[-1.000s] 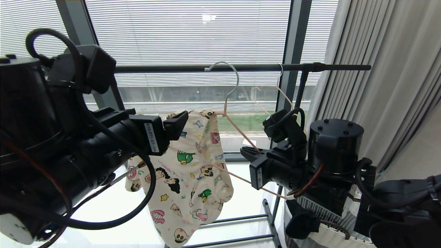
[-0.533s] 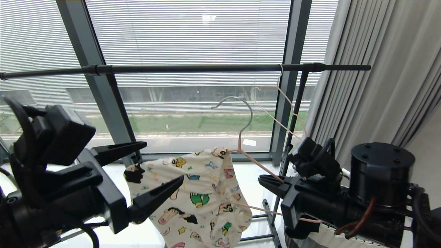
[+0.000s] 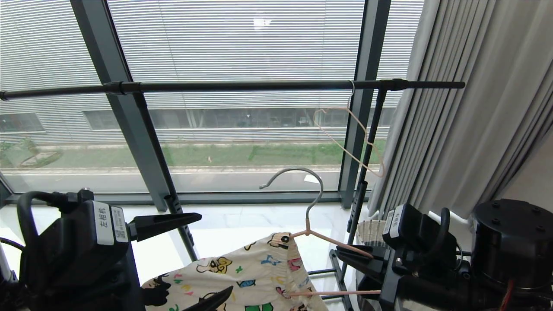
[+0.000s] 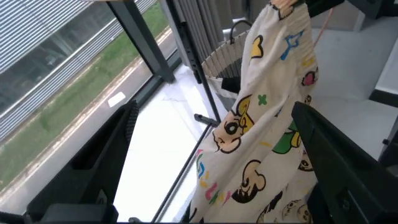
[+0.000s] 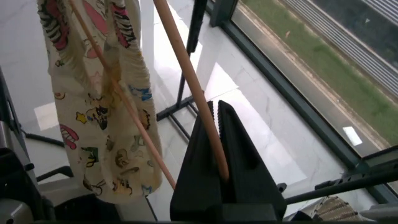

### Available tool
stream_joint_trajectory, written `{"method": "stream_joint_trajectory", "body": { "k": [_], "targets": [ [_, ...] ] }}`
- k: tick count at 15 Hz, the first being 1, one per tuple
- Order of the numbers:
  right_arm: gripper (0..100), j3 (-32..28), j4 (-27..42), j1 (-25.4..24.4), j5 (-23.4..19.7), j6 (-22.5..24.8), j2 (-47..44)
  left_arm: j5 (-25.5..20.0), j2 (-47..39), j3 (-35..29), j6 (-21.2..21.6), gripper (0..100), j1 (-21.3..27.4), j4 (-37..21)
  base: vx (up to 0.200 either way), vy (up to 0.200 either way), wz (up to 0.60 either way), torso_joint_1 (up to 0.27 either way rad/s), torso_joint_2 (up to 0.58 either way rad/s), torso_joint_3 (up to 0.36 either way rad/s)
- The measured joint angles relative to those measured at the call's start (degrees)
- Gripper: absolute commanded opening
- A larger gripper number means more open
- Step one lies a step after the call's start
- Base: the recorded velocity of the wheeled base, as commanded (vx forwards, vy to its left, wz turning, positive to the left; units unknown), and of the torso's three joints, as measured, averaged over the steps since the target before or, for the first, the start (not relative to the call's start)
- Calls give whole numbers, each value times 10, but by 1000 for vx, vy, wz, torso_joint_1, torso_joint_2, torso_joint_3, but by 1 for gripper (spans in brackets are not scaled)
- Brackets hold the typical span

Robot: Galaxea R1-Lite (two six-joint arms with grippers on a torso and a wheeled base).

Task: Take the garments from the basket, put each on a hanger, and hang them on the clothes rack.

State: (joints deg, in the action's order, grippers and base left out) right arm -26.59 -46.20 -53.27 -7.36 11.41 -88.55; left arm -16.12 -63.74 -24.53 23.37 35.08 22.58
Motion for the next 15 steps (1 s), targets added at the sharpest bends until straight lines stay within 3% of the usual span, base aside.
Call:
{"method": "stream_joint_trajectory", "body": {
  "k": [4,8,9,15],
  "targets": [
    [0,1,1,-34,-4,35,0,-2,-31,7,8,100,4,0,0,0,0,0,0,0],
    [0,-2,3,-58,-3,46,0,-3,-62,25,13,100,41,1,0,0,0,0,0,0],
    [0,-3,2,-61,-3,59,-1,-3,-66,30,13,0,45,1,0,0,0,0,0,0],
    [0,-3,0,-79,-3,68,-3,-3,-73,35,14,0,52,0,0,0,0,0,0,0]
  ]
}}
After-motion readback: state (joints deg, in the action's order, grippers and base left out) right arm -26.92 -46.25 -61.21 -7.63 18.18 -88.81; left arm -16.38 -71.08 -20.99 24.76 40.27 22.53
